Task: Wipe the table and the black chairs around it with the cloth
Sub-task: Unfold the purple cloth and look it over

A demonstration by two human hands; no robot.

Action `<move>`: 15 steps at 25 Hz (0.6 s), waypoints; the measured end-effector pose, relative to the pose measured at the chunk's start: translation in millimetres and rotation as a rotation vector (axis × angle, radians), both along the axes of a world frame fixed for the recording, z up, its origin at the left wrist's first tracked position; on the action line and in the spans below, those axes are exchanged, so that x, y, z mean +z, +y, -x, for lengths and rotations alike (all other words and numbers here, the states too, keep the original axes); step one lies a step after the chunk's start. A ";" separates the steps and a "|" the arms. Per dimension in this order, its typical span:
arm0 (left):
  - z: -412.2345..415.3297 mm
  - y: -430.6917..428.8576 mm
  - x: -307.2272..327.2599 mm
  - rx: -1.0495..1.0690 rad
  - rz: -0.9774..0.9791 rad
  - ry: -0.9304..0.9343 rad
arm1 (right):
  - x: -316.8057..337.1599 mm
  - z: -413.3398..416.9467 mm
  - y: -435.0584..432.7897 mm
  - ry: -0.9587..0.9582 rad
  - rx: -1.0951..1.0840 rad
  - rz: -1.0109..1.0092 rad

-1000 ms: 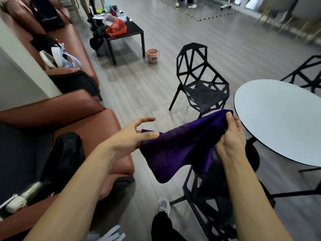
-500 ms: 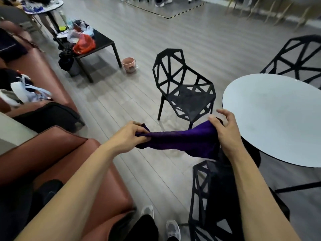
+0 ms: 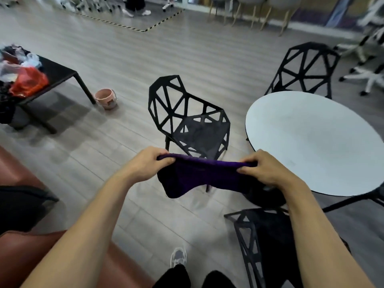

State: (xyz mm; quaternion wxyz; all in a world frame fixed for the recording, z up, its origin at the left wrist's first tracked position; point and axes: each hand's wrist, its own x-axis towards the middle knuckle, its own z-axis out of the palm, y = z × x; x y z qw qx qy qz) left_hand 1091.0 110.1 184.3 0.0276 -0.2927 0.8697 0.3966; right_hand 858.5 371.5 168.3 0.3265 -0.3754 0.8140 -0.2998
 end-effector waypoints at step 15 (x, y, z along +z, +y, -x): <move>243.2 -42.8 -25.2 -0.006 -0.310 0.190 | -18.3 93.3 -121.1 -0.016 -0.866 0.257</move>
